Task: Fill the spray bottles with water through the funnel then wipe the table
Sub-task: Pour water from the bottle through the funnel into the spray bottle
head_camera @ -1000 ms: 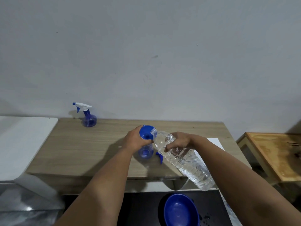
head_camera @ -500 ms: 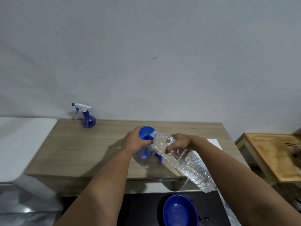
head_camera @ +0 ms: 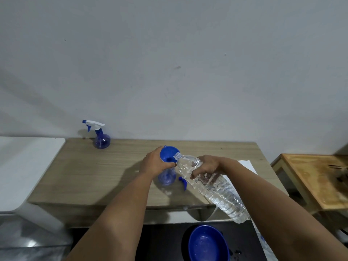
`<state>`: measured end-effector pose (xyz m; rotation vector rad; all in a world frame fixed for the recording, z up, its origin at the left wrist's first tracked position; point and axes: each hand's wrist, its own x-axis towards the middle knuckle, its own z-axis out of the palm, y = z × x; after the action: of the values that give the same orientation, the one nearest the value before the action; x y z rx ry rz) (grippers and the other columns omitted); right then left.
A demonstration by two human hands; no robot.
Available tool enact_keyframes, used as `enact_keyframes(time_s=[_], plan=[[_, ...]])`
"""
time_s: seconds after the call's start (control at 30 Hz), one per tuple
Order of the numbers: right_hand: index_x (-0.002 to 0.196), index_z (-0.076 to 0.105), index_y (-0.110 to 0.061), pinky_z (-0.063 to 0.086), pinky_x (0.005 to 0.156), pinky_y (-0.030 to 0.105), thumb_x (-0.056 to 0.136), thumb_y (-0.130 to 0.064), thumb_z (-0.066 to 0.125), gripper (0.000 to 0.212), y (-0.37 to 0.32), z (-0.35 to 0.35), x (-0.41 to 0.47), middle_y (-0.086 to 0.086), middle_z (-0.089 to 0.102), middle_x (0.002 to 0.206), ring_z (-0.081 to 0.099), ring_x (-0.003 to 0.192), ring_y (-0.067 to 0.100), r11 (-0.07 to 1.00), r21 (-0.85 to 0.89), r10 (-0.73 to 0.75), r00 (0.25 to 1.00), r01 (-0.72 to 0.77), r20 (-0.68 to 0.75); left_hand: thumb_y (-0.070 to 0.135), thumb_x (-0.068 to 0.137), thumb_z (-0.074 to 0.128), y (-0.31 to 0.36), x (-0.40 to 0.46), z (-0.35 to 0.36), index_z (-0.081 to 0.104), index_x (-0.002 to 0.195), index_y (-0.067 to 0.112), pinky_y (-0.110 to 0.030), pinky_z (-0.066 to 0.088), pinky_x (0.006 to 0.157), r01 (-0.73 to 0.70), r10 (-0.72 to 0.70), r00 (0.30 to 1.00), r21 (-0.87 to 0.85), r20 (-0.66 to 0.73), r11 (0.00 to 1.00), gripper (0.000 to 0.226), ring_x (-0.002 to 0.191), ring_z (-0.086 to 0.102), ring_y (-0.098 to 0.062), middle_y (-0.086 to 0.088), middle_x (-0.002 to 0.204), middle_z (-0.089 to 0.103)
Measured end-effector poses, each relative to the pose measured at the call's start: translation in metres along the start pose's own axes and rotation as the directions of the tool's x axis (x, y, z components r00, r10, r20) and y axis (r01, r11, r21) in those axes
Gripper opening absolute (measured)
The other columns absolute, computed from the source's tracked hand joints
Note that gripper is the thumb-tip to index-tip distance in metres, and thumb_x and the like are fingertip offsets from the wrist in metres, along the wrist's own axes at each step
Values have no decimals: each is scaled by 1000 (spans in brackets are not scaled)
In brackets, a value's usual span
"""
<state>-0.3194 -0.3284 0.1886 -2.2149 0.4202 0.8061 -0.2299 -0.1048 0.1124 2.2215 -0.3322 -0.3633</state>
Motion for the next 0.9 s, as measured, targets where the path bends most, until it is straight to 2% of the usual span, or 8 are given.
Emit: enact_keyframes(time_s=[0.07,0.3,0.4,0.5,0.57,0.63,0.77,0.9], plan=[[116,68,-15,67,74,47,74,-28,93,51,1,0,2,11,71,93,70,74,28,1000,7,9,1000,-9,16,72,42,76,1,-1,0,51,142,38,-41,57,93,-4,4,1000,2,-2,1000,108,106,67,-15,12,121,69],[113,66,-21,67,76,48,75,-29,92,47,4,-1,6,16,73,98,71,77,29,1000,14,-7,1000,7,20,75,43,78,-1,-1,-1,49,143,38,-42,58,92,5,-5,1000,13,7,1000,111,108,67,-15,13,124,68],[112,66,-21,66,68,41,80,-24,89,39,5,1,4,8,73,87,70,72,24,998,16,-57,998,57,-12,74,42,76,0,0,-1,50,144,37,-41,57,94,-3,3,1000,12,9,1000,111,109,66,-15,13,124,68],[111,63,-22,66,65,41,79,-20,89,41,14,6,8,3,74,83,71,66,18,987,37,-149,983,153,-104,73,44,78,0,0,-1,52,141,38,-40,57,92,-9,9,1000,10,7,1000,107,105,67,-13,16,118,69],[112,60,-24,60,57,32,80,-14,89,44,24,9,10,0,74,75,68,57,14,969,87,-215,960,233,-177,71,44,79,-1,1,-1,54,138,40,-40,58,91,-7,7,1000,11,3,1000,103,102,67,-12,17,114,70],[117,58,-25,57,54,30,80,-12,89,50,34,12,12,4,72,69,65,53,17,947,149,-244,939,284,-242,72,43,79,-2,1,0,56,136,40,-40,58,91,-10,10,1000,8,0,1000,100,101,67,-12,17,113,70],[117,59,-27,62,70,43,76,-17,93,54,49,11,16,12,72,77,67,64,21,895,193,-304,867,402,-395,71,47,82,1,0,-2,58,132,41,-40,58,91,-9,9,1000,4,0,1000,94,102,66,-11,19,114,69],[115,61,-39,62,81,53,62,-43,95,63,53,-4,24,14,74,90,72,76,26,861,200,-284,767,468,-575,73,45,83,0,-1,-2,55,138,41,-40,58,92,0,0,1000,5,-5,1000,102,105,66,-12,17,119,68]])
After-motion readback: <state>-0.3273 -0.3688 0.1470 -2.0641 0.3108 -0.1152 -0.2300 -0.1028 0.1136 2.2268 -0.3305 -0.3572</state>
